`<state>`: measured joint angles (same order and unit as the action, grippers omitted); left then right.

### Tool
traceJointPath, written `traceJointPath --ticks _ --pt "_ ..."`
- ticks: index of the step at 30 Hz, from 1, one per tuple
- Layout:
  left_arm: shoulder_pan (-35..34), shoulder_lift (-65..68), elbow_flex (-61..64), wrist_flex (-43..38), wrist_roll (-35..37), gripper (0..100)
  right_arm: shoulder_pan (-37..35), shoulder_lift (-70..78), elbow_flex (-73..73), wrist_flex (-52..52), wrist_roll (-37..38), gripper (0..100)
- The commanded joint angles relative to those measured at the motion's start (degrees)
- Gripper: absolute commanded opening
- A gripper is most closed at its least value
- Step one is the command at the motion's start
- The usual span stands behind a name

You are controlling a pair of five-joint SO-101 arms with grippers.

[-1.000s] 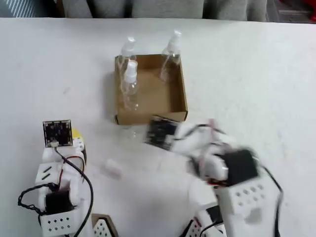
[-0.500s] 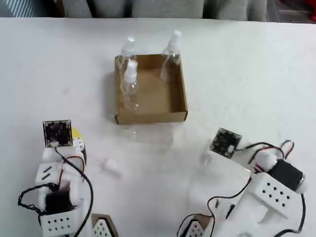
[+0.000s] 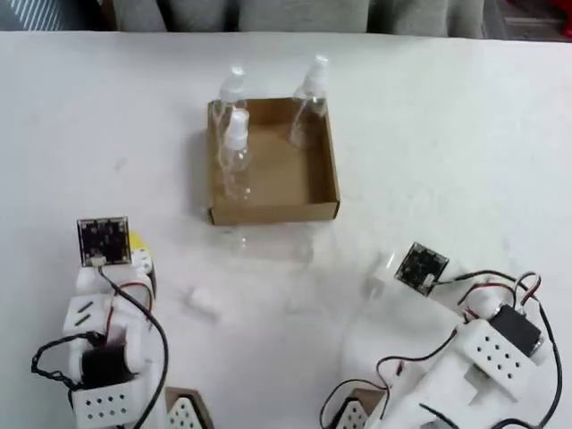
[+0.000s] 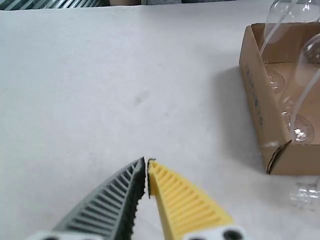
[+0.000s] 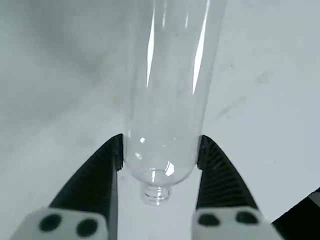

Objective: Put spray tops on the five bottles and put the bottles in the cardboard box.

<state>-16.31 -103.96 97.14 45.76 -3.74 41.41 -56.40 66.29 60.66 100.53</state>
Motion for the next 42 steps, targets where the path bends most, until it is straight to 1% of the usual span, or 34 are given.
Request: traceJointPath --ticks 1,3,8,11,15,17,18,21,23,25,27,29,33,34,36,39,42 --pt "-0.5 -0.3 -0.1 0.2 -0.4 2 0.2 3.6 -0.4 -2.9 0.5 1.7" --pt "-0.5 -0.3 -0.1 0.2 -0.4 2 0.3 8.0 -0.4 -5.1 0.5 1.7" --pt "-0.4 -0.3 -0.1 0.2 -0.4 2 0.3 17.9 -0.7 -14.4 0.3 3.3" --pt "-0.4 -0.3 -0.1 0.2 -0.4 2 0.5 21.4 -2.7 -15.3 -0.6 12.3" --pt "-0.4 -0.3 -0.1 0.2 -0.4 2 -0.5 23.3 -6.9 -15.5 -9.8 26.9" --pt "-0.4 -0.3 -0.1 0.2 -0.4 2 -0.9 23.3 -8.1 -15.2 -11.0 31.3" --pt "-0.4 -0.3 -0.1 0.2 -0.4 2 -1.1 23.3 -8.3 -15.1 -11.3 32.0" --pt "-0.4 -0.3 -0.1 0.2 -0.4 2 -1.7 23.2 -9.1 -15.0 -11.3 31.8" --pt "-0.4 -0.3 -0.1 0.2 -0.4 2 -1.5 23.2 -10.2 -13.1 -11.7 31.8" --pt "-0.4 -0.3 -0.1 0.2 -0.4 2 -1.5 23.2 -12.8 -10.2 -15.1 31.8" --pt "-0.3 -0.3 -0.1 0.2 -0.4 2 -0.8 23.2 -16.6 -6.4 -21.4 29.3" --pt "-0.3 -0.3 -0.1 0.2 -0.4 3 0.5 23.2 -20.8 -2.2 -27.6 21.7" --pt "-0.3 -0.3 -0.1 0.2 -0.4 3 3.6 23.2 -26.4 4.4 -37.7 1.5" --pt "-0.3 -0.3 -0.1 0.2 -0.4 3 4.4 23.2 -26.9 5.1 -39.3 1.2" --pt "-0.3 -0.3 -0.1 0.2 -0.4 3 7.3 23.2 -27.2 6.0 -42.0 4.5" --pt "-0.3 -0.3 -0.1 0.2 -0.4 3 11.6 23.3 -27.0 6.0 -44.9 1.7" --pt "-0.3 -0.3 -0.1 0.2 -0.4 3 16.6 23.8 -25.9 5.9 -47.8 1.7"
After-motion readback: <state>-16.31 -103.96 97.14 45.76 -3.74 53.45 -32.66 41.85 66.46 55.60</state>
